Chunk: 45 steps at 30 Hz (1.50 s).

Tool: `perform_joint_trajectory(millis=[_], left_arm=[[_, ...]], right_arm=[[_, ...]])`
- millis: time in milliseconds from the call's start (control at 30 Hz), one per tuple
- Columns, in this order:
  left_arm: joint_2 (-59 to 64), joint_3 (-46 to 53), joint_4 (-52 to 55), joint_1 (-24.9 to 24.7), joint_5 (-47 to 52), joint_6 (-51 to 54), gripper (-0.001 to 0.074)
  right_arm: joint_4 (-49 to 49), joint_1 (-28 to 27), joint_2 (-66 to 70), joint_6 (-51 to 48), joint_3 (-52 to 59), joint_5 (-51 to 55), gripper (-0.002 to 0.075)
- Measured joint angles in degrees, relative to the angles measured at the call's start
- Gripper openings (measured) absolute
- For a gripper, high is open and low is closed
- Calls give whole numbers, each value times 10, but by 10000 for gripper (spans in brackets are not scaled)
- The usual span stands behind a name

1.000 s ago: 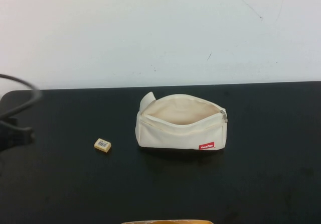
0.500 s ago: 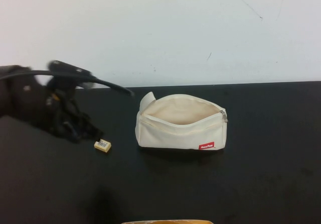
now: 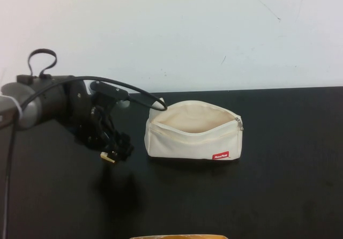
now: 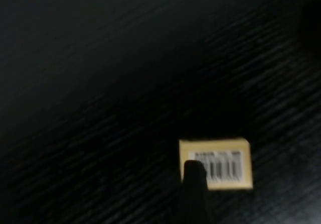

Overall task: Put eraser into pencil case
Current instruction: Pick up the eraser from the table

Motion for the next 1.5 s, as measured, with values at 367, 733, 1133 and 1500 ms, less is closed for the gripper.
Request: perform_joint_trajectory(millis=[367, 733, 1133, 1500], left_arm=[[45, -20, 11, 0, -2, 0, 523], [51, -20, 10, 0, 0, 0, 521], [51, -20, 28, 0, 5, 0, 118], [-30, -143, 37, 0, 161, -28, 94]], right_arm=[[0, 0, 0, 0, 0, 0, -1], [0, 0, 0, 0, 0, 0, -1], [0, 0, 0, 0, 0, 0, -1], [0, 0, 0, 0, 0, 0, -1]])
